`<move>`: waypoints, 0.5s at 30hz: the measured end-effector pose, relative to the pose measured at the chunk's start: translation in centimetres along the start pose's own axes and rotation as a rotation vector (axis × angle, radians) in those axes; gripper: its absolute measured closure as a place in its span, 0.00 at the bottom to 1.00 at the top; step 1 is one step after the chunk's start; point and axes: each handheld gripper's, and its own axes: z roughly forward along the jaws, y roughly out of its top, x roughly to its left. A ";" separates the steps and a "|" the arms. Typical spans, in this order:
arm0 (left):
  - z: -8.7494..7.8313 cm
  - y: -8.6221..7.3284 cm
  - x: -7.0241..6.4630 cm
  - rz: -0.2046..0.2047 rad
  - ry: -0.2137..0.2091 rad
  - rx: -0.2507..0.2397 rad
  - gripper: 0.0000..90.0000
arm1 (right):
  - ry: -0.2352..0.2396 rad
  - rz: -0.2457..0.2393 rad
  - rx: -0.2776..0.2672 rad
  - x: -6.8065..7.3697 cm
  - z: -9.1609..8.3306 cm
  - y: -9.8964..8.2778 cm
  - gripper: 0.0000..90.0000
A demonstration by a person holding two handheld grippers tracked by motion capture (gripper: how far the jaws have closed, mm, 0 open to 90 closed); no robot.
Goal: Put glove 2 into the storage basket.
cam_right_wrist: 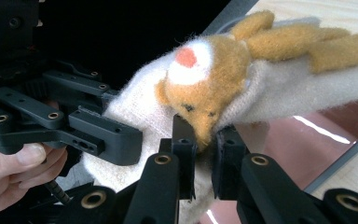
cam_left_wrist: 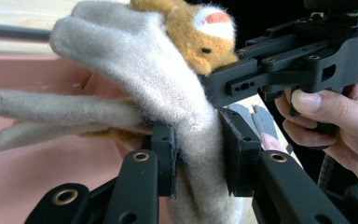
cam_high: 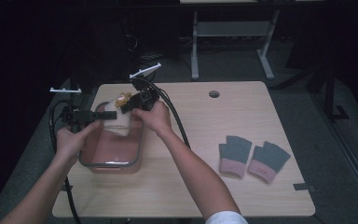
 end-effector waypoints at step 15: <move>0.4 -0.8 1.3 -0.017 0.023 0.021 0.77 | -0.003 0.021 0.030 -0.6 1.8 -0.4 0.90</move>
